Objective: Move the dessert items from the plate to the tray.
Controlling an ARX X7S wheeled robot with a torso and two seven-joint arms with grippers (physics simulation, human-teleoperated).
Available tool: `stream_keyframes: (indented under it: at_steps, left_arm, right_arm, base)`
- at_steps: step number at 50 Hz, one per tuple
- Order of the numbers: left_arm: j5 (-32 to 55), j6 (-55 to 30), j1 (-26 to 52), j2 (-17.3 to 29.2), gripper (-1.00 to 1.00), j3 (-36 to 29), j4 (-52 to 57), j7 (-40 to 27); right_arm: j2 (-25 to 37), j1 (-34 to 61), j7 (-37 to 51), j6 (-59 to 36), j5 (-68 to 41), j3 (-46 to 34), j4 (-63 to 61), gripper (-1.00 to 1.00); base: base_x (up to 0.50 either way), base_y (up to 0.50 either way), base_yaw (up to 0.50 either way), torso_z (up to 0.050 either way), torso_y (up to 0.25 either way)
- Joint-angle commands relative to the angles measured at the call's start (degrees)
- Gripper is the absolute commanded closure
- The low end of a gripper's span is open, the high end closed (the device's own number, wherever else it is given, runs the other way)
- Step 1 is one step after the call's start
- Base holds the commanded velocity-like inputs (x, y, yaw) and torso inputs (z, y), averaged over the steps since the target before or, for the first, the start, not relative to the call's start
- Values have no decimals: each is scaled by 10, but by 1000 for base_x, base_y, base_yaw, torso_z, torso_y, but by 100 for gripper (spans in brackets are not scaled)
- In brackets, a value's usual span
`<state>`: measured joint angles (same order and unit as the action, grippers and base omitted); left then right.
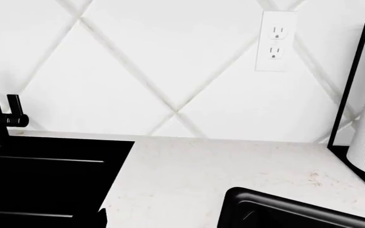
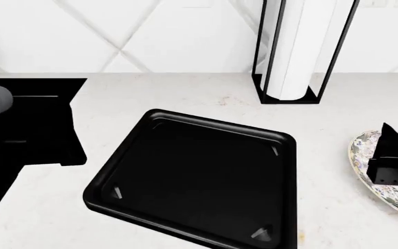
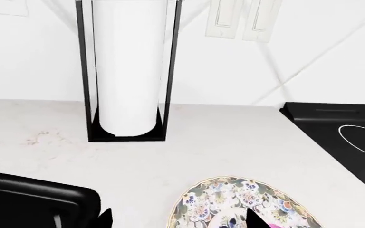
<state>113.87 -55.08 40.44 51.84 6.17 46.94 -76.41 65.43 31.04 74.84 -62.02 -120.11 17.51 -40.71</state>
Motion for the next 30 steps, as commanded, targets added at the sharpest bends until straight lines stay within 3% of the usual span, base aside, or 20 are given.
stream_keyframes:
  at_steps: [1,30]
  left_arm:
    - [-2,5,-6,3,-100,6,2,4]
    - [-19,5,-12,-1,-100,-2,1,13]
  right_arm:
    - [10,-64,-9,-34,12,59,38,-100]
    - [-30,-186,-40,-143,68,218,88,-100]
  base:
    - [0,0,0,0,0]
    - [0,0,0,0,0]
